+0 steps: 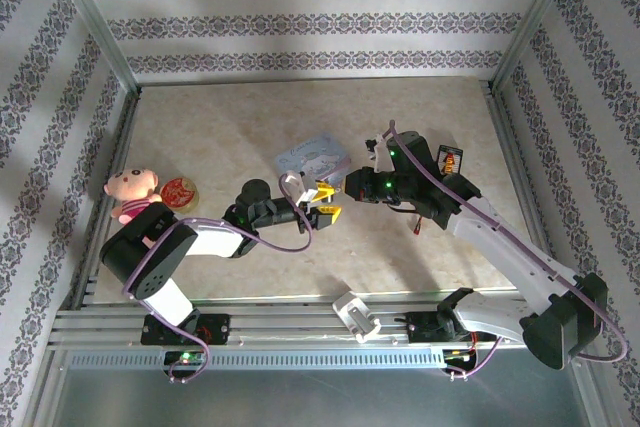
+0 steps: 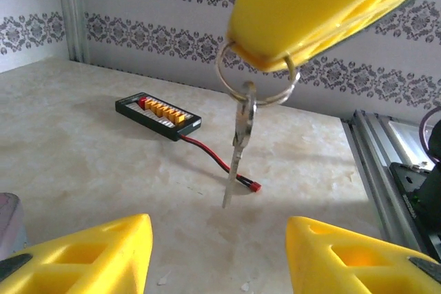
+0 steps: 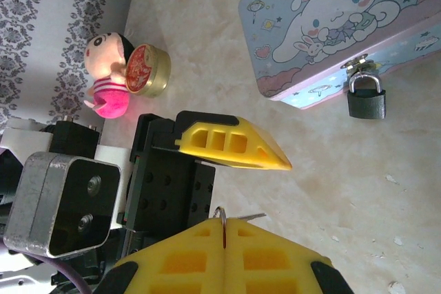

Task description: Unlock a padlock with a key

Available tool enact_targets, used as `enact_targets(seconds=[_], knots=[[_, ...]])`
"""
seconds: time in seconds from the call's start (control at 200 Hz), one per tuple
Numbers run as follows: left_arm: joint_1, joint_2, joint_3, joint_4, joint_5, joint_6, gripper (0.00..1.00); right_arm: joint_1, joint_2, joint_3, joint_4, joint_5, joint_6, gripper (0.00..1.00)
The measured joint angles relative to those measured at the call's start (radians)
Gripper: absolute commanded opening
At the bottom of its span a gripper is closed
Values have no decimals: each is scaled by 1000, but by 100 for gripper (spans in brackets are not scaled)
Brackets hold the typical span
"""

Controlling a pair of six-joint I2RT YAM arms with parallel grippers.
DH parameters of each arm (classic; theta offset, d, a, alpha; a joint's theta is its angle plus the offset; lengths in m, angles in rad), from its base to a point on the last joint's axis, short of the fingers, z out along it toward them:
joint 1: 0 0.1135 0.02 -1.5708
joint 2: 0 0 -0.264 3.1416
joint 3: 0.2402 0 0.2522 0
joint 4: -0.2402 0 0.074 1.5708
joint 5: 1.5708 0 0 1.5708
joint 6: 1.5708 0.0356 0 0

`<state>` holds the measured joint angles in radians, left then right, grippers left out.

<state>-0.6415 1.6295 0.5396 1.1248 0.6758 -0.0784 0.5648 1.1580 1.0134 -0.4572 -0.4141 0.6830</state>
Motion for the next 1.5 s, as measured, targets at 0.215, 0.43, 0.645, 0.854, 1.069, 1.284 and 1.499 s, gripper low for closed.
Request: enact_targets(seconds=[0.215, 0.43, 0.645, 0.854, 1.069, 1.284, 1.499], knots=[[0, 5, 13, 43, -23, -12, 43, 0, 0, -7, 6, -11, 3, 0], [0, 10, 22, 44, -22, -12, 39, 0, 0, -8, 14, -22, 6, 0], [0, 10, 22, 44, -21, -19, 24, 0, 0, -8, 32, -23, 18, 0], [0, 10, 24, 44, -20, -25, 12, 0, 0, -11, 42, -23, 21, 0], [-1, 8, 24, 40, -6, -27, 0, 0, 0, -21, 50, -22, 22, 0], [-1, -45, 24, -35, -6, -26, 0, 0, 0, -22, 57, -24, 21, 13], [-1, -225, 42, -328, -3, 45, 0, 0, -9, -24, 51, -8, -45, 30]])
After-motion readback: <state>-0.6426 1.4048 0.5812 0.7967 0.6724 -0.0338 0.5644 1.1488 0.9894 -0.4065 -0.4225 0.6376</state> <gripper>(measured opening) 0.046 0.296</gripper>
